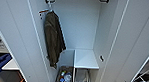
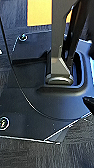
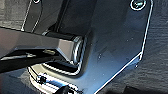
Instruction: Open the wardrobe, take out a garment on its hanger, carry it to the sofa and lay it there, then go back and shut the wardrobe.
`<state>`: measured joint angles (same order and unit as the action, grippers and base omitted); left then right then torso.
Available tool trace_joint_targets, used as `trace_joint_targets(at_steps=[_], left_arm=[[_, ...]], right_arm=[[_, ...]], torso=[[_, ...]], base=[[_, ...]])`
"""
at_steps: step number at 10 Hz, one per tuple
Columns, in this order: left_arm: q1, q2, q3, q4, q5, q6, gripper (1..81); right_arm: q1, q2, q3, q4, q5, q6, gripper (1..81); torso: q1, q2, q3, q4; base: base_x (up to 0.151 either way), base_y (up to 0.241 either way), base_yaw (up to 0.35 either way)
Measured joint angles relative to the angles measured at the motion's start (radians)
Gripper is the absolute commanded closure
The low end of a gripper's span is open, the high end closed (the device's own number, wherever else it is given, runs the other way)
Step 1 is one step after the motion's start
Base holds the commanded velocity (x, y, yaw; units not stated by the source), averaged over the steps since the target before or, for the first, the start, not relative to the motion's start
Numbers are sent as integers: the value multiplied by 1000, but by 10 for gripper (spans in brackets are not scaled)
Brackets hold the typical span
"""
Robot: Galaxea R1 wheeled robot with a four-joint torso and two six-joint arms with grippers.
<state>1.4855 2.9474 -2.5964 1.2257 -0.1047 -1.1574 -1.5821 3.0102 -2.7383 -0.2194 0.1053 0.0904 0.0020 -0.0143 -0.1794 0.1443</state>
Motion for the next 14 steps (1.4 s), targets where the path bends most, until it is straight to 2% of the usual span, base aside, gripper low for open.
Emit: trace_joint_targets(at_steps=[7, 14], left_arm=[[-1, -3, 0, 0, 0, 0, 10], [1, -3, 0, -1, 0, 0, 10]], right_arm=[[-3, 0, 0, 0, -1, 0, 10], [0, 1, 0, 0, 0, 0, 10]], torso=[[0, 0, 0, 0], [0, 0, 0, 0]], base=[[0, 0, 191], [0, 0, 13]])
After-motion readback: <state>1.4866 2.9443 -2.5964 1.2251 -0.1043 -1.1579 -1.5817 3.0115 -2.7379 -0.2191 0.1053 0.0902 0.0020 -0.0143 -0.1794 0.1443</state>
